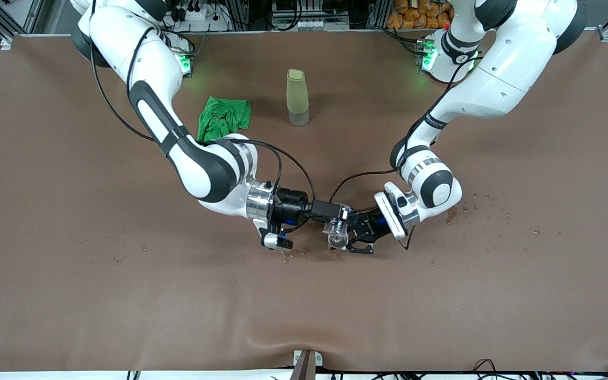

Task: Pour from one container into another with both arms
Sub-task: 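Move the beaker and jigger apart back toward their starting spots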

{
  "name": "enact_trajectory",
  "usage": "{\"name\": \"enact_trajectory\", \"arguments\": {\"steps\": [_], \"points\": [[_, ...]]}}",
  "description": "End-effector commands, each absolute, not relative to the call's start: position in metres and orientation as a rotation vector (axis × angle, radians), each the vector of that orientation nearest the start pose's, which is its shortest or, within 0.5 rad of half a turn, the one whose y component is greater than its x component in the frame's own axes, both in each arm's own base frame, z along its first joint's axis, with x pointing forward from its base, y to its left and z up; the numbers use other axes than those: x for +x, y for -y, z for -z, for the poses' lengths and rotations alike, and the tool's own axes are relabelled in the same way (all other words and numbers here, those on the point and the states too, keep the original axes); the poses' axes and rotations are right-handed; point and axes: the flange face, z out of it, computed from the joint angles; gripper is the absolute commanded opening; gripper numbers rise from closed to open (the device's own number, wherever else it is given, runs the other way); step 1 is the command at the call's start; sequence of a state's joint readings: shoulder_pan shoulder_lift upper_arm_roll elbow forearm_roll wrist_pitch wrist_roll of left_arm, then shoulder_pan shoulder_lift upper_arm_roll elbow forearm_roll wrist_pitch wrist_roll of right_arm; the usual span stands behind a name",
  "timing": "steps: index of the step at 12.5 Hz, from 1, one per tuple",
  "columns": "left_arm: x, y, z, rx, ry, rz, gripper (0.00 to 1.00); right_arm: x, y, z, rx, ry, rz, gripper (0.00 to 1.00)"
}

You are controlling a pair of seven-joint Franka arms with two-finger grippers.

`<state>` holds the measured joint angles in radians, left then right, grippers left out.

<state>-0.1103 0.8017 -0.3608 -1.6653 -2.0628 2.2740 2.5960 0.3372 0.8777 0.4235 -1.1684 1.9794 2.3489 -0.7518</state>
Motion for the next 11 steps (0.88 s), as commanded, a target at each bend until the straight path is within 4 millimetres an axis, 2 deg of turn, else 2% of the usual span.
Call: {"name": "enact_trajectory", "arguments": {"steps": [1, 4, 7, 9, 11], "points": [[0.624, 0.311, -0.182, 1.6, 0.928, -1.419, 0.0, 0.651, -0.47, -0.348, -1.441, -0.088, 0.272, 0.0], [0.628, 0.303, -0.183, 1.604, 0.94, -1.429, 0.0, 0.676, -0.435, -0.344, -1.575, 0.106, 0.429, 0.0], [0.635, 0.275, -0.175, 1.633, 0.953, -1.453, 0.0, 0.714, -0.379, -0.352, -1.671, 0.23, 0.574, 0.0], [0.636, 0.253, -0.169, 1.635, 0.962, -1.466, 0.0, 0.746, -0.318, -0.356, -1.764, 0.311, 0.684, 0.0], [0.636, 0.221, -0.16, 1.61, 0.992, -1.461, 0.0, 0.772, -0.242, -0.356, -1.79, 0.398, 0.79, 0.0]]}}
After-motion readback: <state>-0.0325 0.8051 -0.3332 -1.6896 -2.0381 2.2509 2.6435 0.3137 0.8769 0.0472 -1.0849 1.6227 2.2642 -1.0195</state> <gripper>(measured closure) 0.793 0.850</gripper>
